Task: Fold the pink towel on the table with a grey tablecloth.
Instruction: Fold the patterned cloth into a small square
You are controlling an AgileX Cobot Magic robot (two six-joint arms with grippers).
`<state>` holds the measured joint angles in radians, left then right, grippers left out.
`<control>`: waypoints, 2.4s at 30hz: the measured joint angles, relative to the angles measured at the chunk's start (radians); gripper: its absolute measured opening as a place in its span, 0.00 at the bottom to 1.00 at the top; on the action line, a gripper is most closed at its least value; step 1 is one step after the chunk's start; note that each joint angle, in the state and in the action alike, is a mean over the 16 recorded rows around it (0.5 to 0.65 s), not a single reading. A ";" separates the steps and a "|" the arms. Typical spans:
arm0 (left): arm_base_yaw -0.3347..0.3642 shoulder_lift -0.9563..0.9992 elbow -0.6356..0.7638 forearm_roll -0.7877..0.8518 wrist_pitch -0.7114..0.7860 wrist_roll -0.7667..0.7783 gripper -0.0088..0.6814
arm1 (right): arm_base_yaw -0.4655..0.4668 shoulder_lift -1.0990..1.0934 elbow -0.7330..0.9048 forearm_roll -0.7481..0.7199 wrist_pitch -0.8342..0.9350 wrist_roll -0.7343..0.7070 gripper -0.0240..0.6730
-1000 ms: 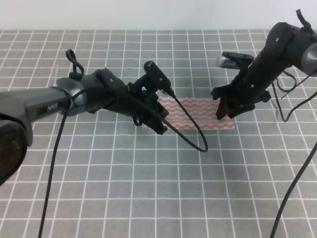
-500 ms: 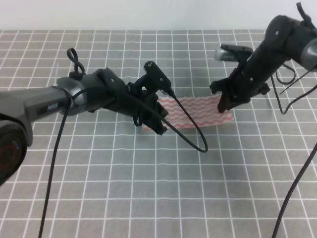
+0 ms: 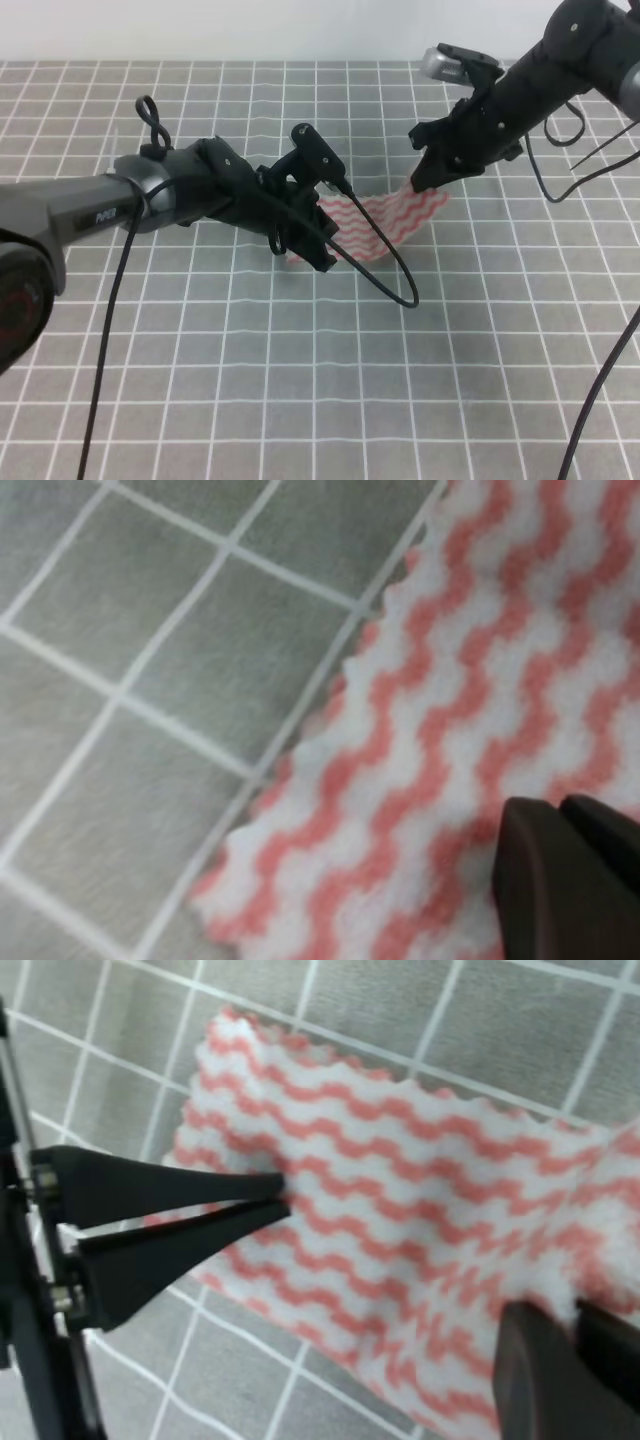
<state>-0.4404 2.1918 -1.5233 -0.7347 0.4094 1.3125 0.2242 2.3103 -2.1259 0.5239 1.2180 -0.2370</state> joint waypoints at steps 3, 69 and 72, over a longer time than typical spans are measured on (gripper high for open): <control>0.000 -0.017 0.001 0.000 -0.008 0.000 0.02 | 0.007 0.000 -0.002 0.025 0.000 -0.012 0.02; 0.009 -0.309 0.004 0.011 0.001 -0.097 0.02 | 0.166 0.062 -0.007 0.163 -0.139 -0.054 0.05; 0.012 -0.309 0.004 0.011 0.001 -0.097 0.02 | 0.166 0.067 -0.007 0.175 -0.144 -0.057 0.08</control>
<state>-0.4287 1.8831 -1.5190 -0.7240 0.4105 1.2151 0.3904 2.3771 -2.1331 0.6991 1.0737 -0.2944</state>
